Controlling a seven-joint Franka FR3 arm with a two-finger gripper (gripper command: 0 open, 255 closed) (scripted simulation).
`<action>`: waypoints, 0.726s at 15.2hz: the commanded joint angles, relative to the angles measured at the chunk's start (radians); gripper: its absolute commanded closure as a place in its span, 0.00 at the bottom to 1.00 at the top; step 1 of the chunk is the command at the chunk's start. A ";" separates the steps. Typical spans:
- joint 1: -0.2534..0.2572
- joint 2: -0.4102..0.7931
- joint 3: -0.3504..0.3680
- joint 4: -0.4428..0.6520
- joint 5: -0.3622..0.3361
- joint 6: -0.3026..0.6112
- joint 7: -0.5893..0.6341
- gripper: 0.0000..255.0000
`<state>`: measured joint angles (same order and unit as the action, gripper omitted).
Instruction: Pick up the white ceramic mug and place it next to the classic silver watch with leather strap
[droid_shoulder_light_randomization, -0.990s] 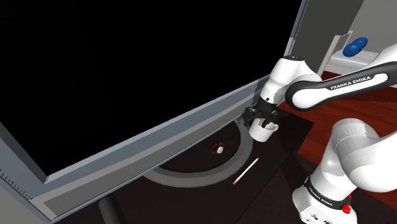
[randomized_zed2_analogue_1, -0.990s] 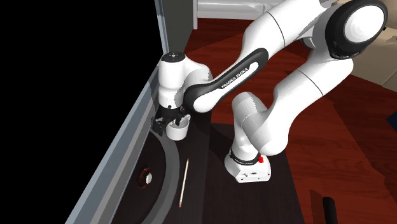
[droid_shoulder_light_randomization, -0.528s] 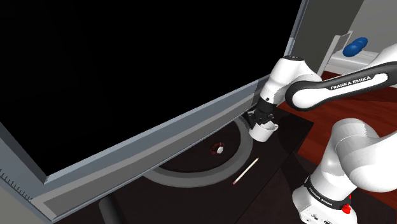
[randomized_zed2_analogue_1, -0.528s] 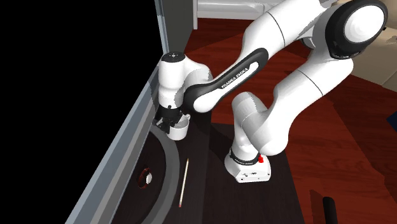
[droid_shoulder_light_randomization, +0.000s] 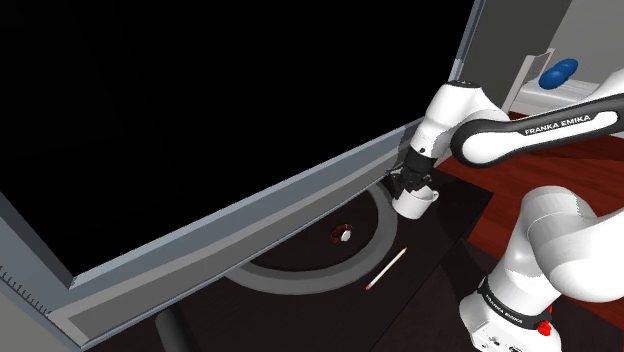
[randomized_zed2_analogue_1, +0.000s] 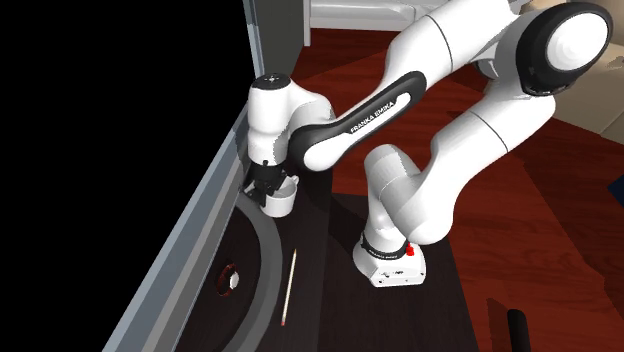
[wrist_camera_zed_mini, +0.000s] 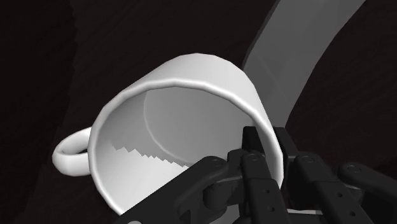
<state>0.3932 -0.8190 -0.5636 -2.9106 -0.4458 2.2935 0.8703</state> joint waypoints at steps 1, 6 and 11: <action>0.003 -0.022 0.014 0.016 0.012 -0.038 0.001 1.00; 0.011 -0.064 0.044 0.063 0.039 -0.125 0.000 1.00; 0.020 -0.093 0.072 0.115 0.065 -0.205 0.000 1.00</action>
<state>0.4116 -0.9060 -0.4968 -2.8063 -0.3857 2.1055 0.8704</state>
